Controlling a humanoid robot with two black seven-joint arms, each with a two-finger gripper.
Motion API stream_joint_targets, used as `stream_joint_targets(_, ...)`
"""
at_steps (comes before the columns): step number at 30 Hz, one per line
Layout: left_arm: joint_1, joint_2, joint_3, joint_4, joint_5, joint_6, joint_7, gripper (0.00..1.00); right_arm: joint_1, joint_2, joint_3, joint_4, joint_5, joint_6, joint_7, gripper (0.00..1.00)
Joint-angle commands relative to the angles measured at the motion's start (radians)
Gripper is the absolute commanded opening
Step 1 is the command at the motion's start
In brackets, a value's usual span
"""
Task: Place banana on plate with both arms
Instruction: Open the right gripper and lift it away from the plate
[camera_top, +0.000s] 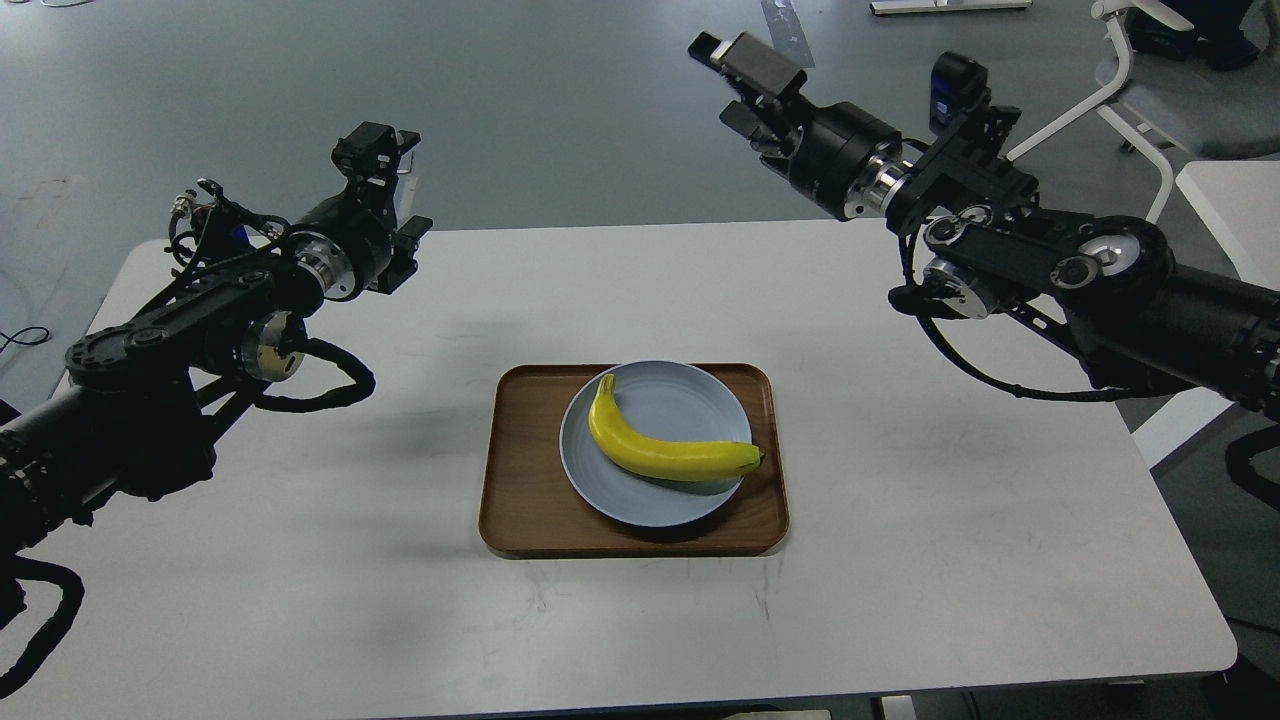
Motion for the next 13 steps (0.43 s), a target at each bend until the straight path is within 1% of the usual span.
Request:
stream_joint_targets(1,0.08,-0.008,-0.142,-0.024,-0.033,-0.141,0.0,0.98,-0.106,-0.061,0.146,-0.016,0.153,0.147,-0.065,1.0)
stream_joint_targets(3,0.103,-0.009,-0.168,-0.027,-0.033,-0.175,-0.002,0.98,-0.158,-0.083,0.195,-0.016,0.181,0.172,-0.101,1.0)
stream_joint_targets(5,0.117,-0.009,-0.173,-0.029,-0.034,-0.189,-0.002,0.98,-0.192,-0.083,0.224,-0.016,0.184,0.172,-0.12,1.0)
stream_joint_targets(7,0.135,-0.008,-0.182,-0.036,-0.034,-0.201,-0.002,0.98,-0.244,-0.083,0.284,-0.016,0.197,0.172,-0.157,1.0)
stream_joint_targets(8,0.135,-0.008,-0.182,-0.038,-0.036,-0.204,-0.002,0.98,-0.253,-0.078,0.298,-0.016,0.201,0.171,-0.166,1.0)
stream_joint_targets(13,0.137,-0.008,-0.199,-0.039,-0.057,-0.212,-0.003,0.98,-0.264,-0.059,0.312,-0.009,0.198,0.165,-0.168,1.0)
